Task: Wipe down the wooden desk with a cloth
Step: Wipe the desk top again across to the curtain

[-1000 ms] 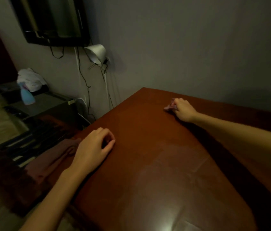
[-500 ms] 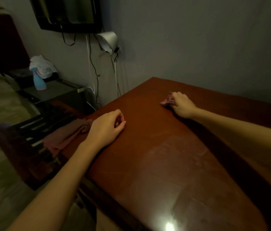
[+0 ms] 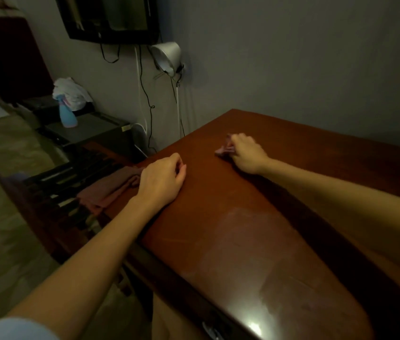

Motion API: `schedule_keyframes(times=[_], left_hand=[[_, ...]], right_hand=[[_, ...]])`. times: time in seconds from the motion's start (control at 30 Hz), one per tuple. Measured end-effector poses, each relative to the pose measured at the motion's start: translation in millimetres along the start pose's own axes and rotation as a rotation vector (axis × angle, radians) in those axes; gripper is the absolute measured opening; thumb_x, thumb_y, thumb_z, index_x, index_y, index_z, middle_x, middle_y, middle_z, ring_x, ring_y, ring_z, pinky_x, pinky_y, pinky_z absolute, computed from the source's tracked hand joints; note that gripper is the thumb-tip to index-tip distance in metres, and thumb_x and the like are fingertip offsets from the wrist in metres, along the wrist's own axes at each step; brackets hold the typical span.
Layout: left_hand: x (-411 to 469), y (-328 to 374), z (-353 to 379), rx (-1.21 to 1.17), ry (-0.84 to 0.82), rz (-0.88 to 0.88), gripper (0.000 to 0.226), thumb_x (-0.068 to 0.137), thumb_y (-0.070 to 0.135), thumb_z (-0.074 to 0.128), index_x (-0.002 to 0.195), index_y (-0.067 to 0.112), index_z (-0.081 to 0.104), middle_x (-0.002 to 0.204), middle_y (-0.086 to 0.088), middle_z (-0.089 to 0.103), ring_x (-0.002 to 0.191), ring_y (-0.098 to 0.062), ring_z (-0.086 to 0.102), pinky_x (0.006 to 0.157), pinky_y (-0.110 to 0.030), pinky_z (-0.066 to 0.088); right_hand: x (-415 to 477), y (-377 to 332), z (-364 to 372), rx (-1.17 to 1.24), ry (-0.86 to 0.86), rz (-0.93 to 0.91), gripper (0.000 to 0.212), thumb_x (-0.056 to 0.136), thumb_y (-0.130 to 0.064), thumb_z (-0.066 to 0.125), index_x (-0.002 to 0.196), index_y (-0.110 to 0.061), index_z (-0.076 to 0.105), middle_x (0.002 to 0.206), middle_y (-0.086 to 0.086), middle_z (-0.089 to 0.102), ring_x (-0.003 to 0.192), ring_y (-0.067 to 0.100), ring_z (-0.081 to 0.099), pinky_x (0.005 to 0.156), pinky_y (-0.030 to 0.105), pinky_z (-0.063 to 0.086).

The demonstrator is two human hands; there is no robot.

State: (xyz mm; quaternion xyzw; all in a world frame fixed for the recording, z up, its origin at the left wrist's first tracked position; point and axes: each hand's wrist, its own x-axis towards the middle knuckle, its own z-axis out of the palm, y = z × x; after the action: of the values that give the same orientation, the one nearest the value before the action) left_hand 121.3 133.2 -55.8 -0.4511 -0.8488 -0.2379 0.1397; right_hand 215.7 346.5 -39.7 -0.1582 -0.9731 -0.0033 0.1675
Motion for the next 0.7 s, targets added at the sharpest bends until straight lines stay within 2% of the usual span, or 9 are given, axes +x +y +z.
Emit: schedule_keyframes(times=[0.1, 0.2, 0.27, 0.33, 0.4, 0.47, 0.57, 0.63, 0.7], left_hand=[[-4, -8, -16, -0.052, -0.127, 0.054, 0.017, 0.099, 0.031, 0.042, 0.088, 0.024, 0.052, 0.079, 0.009, 0.056, 0.069, -0.006, 0.052, 0.061, -0.025, 0.040], [-27, -23, -34, -0.124, -0.207, 0.153, 0.030, 0.101, 0.028, 0.038, 0.074, 0.025, 0.051, 0.070, 0.008, 0.054, 0.066, -0.004, 0.051, 0.060, -0.024, 0.035], [-41, -29, -36, -0.146, -0.159, 0.170, 0.032, 0.100, 0.027, 0.038, 0.071, 0.023, 0.051, 0.068, 0.007, 0.053, 0.066, -0.006, 0.050, 0.061, -0.025, 0.035], [-45, -28, -32, -0.166, -0.119, 0.153, 0.033, 0.100, 0.027, 0.039, 0.071, 0.020, 0.051, 0.067, 0.005, 0.052, 0.064, -0.008, 0.049, 0.059, -0.025, 0.034], [-44, -24, -29, -0.142, -0.098, 0.128, 0.033, 0.100, 0.026, 0.040, 0.070, 0.017, 0.050, 0.065, 0.003, 0.050, 0.060, -0.009, 0.047, 0.054, -0.023, 0.030], [-45, -25, -29, -0.114, -0.045, 0.077, 0.032, 0.100, 0.025, 0.041, 0.070, 0.016, 0.049, 0.064, 0.002, 0.049, 0.057, -0.010, 0.045, 0.052, -0.025, 0.028], [-48, -31, -28, -0.111, 0.015, 0.010, 0.030, 0.100, 0.025, 0.040, 0.074, 0.016, 0.051, 0.070, 0.000, 0.056, 0.062, -0.015, 0.050, 0.057, -0.034, 0.033], [-48, -34, -28, -0.147, 0.017, 0.015, 0.032, 0.101, 0.027, 0.038, 0.074, 0.016, 0.051, 0.071, 0.001, 0.057, 0.064, -0.016, 0.052, 0.059, -0.036, 0.035], [-49, -33, -28, -0.159, 0.012, 0.023, 0.036, 0.101, 0.029, 0.036, 0.073, 0.016, 0.052, 0.069, 0.002, 0.056, 0.063, -0.014, 0.052, 0.060, -0.036, 0.036]], right_hand=[[-43, -61, -5, 0.139, -0.065, -0.329, 0.009, 0.096, -0.029, 0.048, 0.104, -0.025, 0.045, 0.115, 0.000, 0.046, 0.104, 0.017, 0.044, 0.087, 0.031, 0.039], [-91, -46, -19, 0.143, -0.072, -0.549, 0.004, 0.096, -0.023, 0.047, 0.100, -0.024, 0.045, 0.115, -0.004, 0.046, 0.103, 0.012, 0.043, 0.086, 0.028, 0.039], [-81, -8, -23, 0.041, -0.040, -0.444, 0.002, 0.098, -0.024, 0.047, 0.098, -0.025, 0.046, 0.113, -0.003, 0.047, 0.104, 0.016, 0.046, 0.085, 0.029, 0.040], [-47, 16, -19, 0.014, -0.048, -0.207, 0.003, 0.098, -0.022, 0.044, 0.100, -0.020, 0.045, 0.112, 0.003, 0.046, 0.105, 0.023, 0.046, 0.084, 0.032, 0.039], [-17, 8, -6, 0.005, -0.021, -0.050, 0.013, 0.098, -0.017, 0.043, 0.110, -0.014, 0.045, 0.119, 0.009, 0.045, 0.111, 0.028, 0.044, 0.085, 0.033, 0.037], [-7, -34, 1, 0.013, -0.004, -0.063, 0.023, 0.096, -0.017, 0.046, 0.118, -0.013, 0.047, 0.127, 0.009, 0.045, 0.116, 0.025, 0.043, 0.090, 0.031, 0.039], [-58, -109, -3, 0.174, -0.059, -0.368, 0.021, 0.093, -0.028, 0.045, 0.111, -0.017, 0.051, 0.115, 0.003, 0.048, 0.102, 0.018, 0.045, 0.087, 0.035, 0.042], [-110, -125, -16, 0.283, -0.133, -0.616, 0.013, 0.092, -0.023, 0.046, 0.105, -0.020, 0.047, 0.109, -0.001, 0.045, 0.095, 0.013, 0.041, 0.082, 0.029, 0.038], [-127, -101, -33, 0.287, -0.147, -0.684, 0.020, 0.095, -0.019, 0.049, 0.098, -0.037, 0.043, 0.111, -0.013, 0.041, 0.102, 0.001, 0.038, 0.086, 0.018, 0.034]])
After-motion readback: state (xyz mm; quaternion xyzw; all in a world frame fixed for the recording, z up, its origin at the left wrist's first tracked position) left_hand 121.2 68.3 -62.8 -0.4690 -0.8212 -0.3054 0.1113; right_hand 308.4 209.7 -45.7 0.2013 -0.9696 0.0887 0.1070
